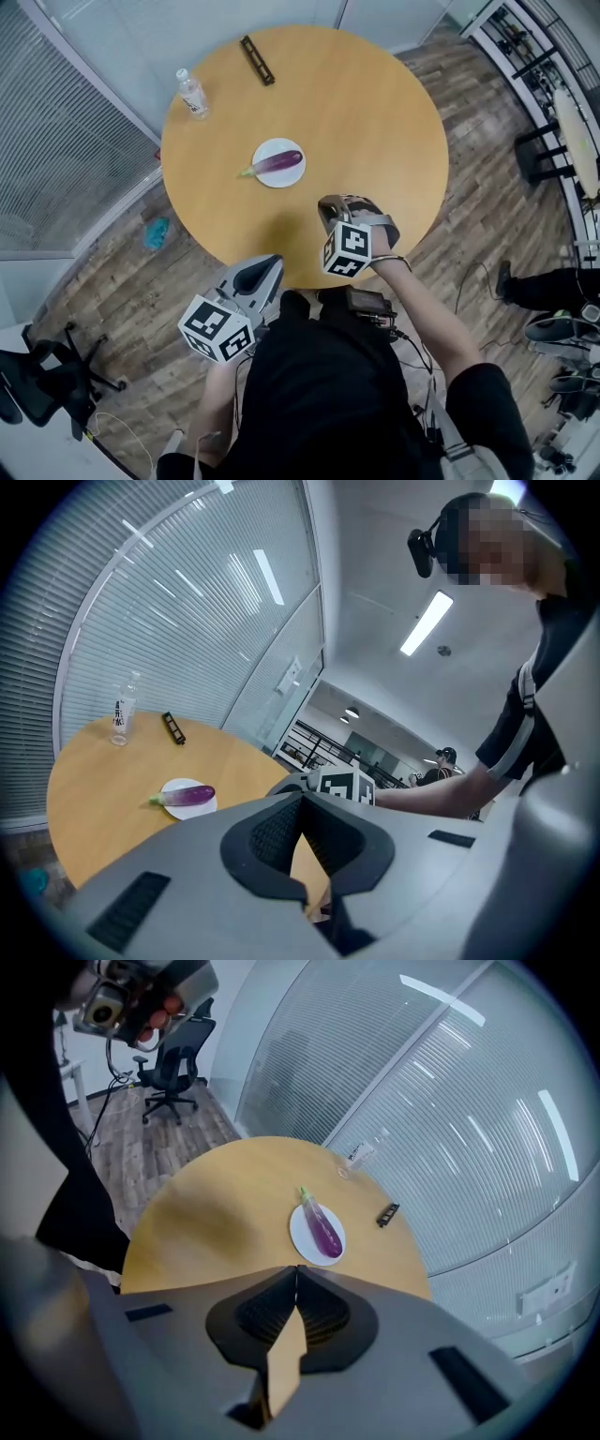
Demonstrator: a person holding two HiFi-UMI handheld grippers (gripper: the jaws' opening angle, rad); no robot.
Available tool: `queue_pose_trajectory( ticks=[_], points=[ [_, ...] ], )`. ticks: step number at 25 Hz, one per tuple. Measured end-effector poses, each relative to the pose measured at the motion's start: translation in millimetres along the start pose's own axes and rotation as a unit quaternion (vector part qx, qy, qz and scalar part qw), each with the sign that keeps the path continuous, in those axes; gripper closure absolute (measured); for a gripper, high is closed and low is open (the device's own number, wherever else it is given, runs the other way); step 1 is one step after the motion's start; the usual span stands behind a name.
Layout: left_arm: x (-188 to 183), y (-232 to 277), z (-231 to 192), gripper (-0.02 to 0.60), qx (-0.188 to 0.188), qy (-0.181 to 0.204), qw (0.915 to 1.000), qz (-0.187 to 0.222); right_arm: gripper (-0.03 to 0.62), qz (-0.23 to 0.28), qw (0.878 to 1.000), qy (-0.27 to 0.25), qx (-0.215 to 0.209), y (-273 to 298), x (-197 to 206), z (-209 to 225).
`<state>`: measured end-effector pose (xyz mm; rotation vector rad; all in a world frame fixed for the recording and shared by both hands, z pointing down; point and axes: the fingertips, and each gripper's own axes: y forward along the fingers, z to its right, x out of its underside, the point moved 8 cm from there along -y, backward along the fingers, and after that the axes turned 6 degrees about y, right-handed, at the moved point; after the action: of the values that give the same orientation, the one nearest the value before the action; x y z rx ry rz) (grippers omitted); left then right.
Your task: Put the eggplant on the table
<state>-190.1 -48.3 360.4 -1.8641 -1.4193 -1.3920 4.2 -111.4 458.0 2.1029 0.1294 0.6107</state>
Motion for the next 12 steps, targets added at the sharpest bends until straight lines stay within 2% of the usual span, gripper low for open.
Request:
queue_pose_trajectory(
  ticks=[5,7,12],
  points=[
    [1.2,7.8,-1.8,0.571,0.012,-0.008,0.9999,-0.007,0.576,0.012,0.998,0.039,-0.047,-16.4,7.2,-13.4],
    [3.8,11.6,-4.4,0.571,0.018,-0.015,0.9997,-0.009,0.576,0.023,0.995,0.073,-0.063,-24.5,8.4,-16.4],
    [23.0,26.7,-9.9,0.571,0.041,-0.042,0.9977,-0.033,0.576,0.031,0.978,0.169,-0.117,-43.2,19.3,-32.8]
  ],
)
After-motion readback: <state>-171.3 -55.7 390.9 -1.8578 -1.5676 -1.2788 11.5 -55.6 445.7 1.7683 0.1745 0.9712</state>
